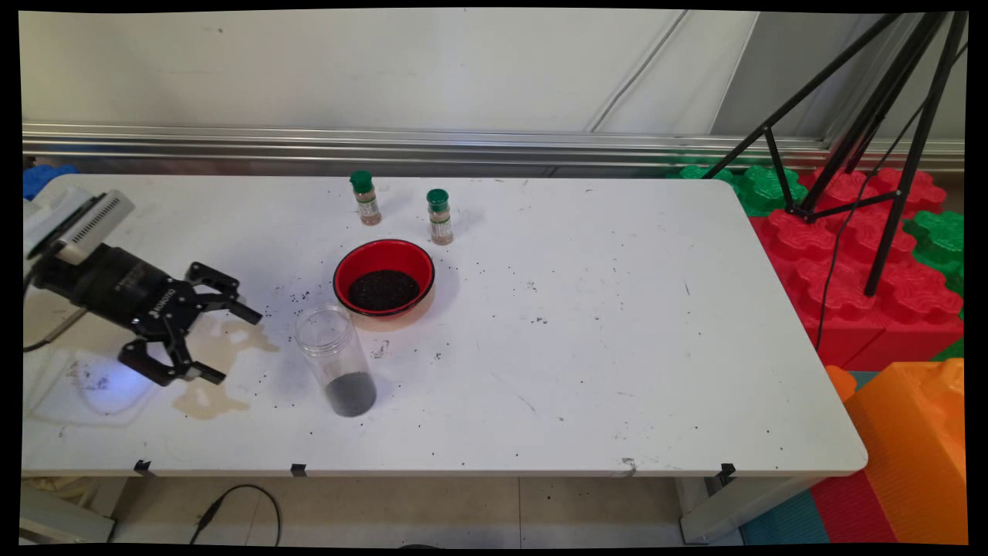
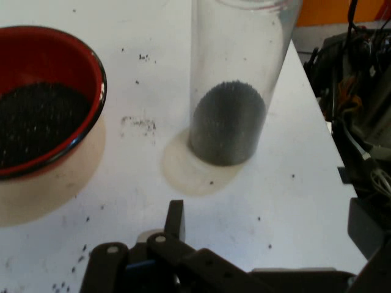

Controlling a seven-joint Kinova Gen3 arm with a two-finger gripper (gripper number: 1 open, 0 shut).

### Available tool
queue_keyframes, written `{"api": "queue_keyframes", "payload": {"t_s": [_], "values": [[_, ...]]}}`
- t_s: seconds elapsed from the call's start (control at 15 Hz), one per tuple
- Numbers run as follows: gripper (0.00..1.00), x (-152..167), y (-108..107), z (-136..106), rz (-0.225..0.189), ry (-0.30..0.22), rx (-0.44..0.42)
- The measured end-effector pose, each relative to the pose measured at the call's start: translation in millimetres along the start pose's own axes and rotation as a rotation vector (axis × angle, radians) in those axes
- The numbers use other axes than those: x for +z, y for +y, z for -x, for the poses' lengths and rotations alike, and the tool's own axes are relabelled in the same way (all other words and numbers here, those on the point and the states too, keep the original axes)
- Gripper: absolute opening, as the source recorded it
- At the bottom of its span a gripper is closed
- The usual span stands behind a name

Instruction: Pick up the black seasoning powder from the table

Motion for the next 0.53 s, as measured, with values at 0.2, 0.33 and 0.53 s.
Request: {"api": "queue_keyframes", "payload": {"t_s": [0.2,0.33,0.53], "values": [[1.0,15.3,-3.3,-3.5,0.008,0.031,0.01],[1.0,26.2,-5.7,-6.4,0.013,0.051,0.016],[1.0,41.6,-8.6,-11.2,0.022,0.076,0.024]]}}
